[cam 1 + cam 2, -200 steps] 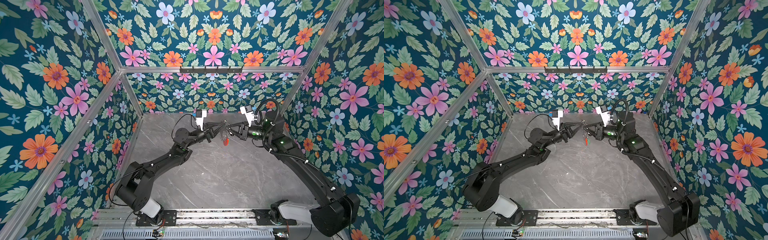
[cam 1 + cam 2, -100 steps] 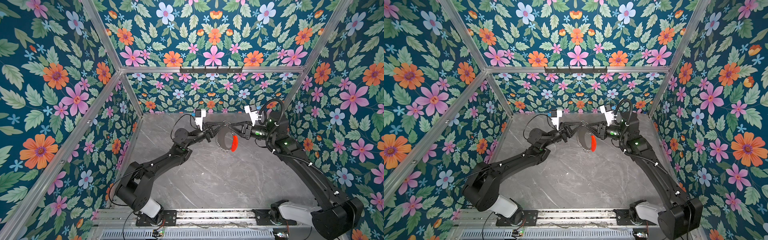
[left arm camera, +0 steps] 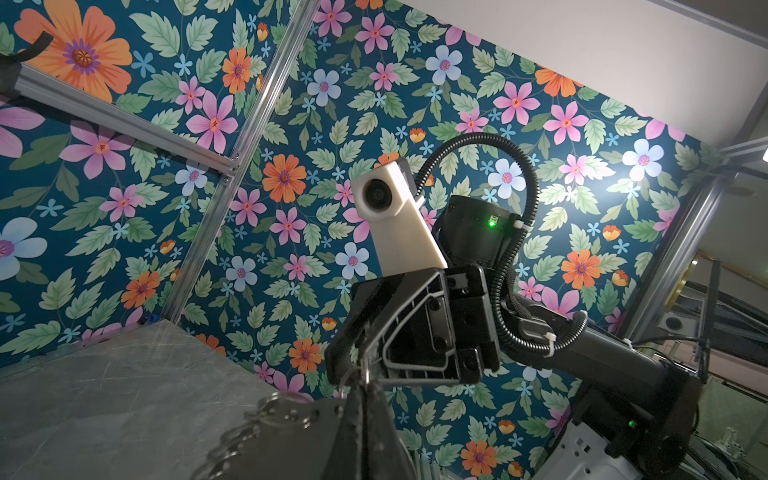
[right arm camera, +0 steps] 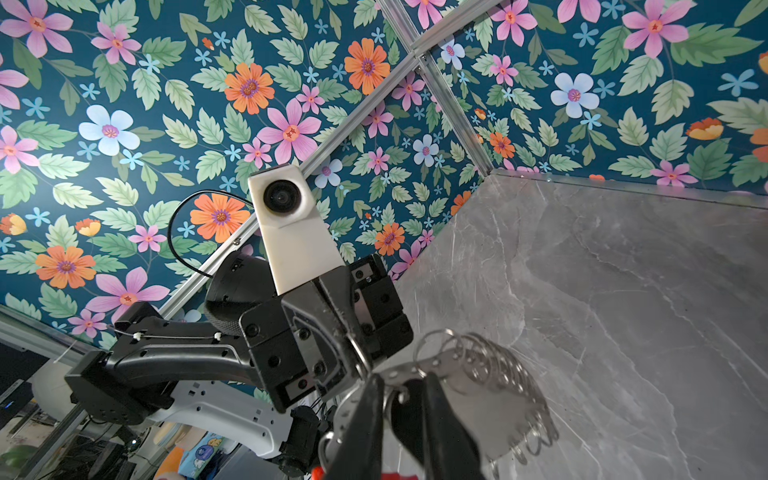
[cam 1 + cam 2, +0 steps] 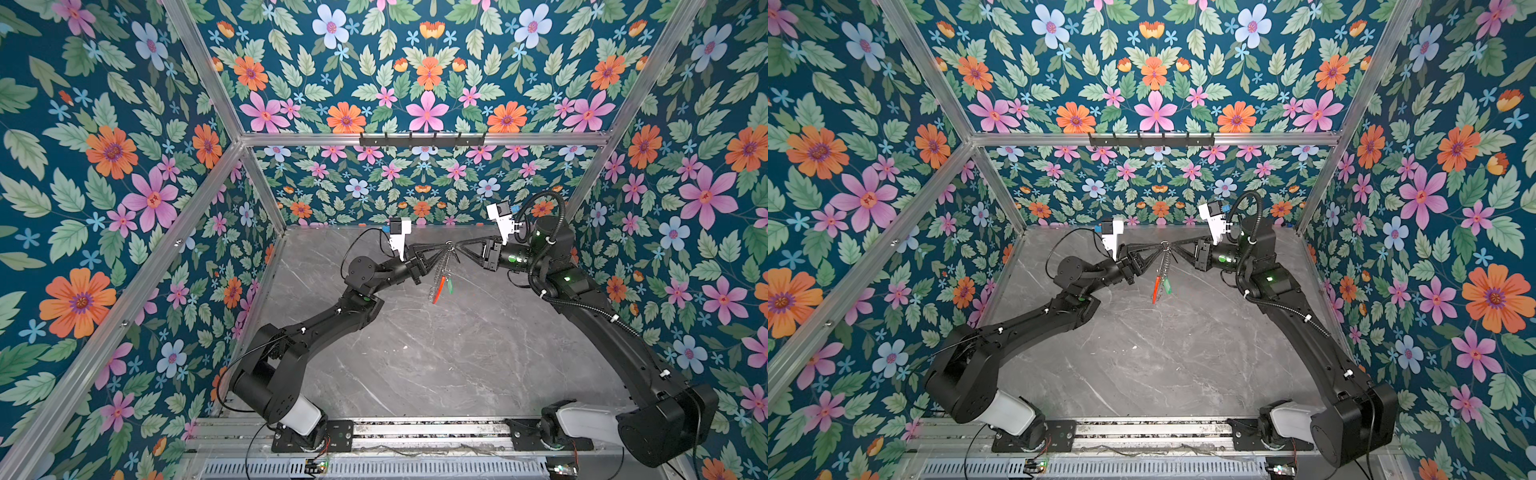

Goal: Put the keys on the keyring

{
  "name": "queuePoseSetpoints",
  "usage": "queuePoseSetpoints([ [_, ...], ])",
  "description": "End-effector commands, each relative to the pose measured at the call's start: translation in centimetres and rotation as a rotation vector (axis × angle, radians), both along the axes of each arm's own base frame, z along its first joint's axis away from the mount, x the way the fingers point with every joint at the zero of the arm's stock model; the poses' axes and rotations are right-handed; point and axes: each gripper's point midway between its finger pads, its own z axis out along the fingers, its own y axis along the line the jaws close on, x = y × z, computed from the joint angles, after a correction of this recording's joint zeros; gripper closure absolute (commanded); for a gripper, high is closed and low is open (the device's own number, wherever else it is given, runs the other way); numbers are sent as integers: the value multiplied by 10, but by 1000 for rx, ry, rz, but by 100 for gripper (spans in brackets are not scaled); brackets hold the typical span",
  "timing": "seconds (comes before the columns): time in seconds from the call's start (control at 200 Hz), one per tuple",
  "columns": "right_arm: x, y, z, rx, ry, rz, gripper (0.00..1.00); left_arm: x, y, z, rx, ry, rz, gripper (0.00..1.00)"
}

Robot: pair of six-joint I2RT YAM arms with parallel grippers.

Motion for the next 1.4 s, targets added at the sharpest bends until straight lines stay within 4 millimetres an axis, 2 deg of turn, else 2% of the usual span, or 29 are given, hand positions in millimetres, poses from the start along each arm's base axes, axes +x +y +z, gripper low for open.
queuePoseSetpoints([
  [0.0, -1, 0, 2, 16, -11, 0, 89, -9, 4, 18, -42, -64, -12, 100],
  [0.22, -5, 0, -10, 30, 20, 5, 94, -8, 2, 19, -43, -63, -19, 100],
  [0.355, -6, -6, -5, 1, -7, -35, 92, -7, 2, 18, -45, -59, -22, 100],
  [0.54, -5, -19, 14, -23, -69, -96, 84, -9, 2, 19, -50, -54, -31, 100],
  [0.69, -12, -10, 30, 4, -116, -20, 80, -9, 1, 18, -53, -45, -43, 100],
  [0.795, -13, -2, 33, 12, -125, 18, 80, -9, 2, 19, -60, -45, -46, 100],
  [1.075, -15, 9, 26, 13, -111, 64, 80, -10, 3, 23, -73, -49, -52, 100],
  [1.395, -16, 10, 23, 23, -105, 66, 89, -11, 2, 25, -84, -45, -61, 100],
])
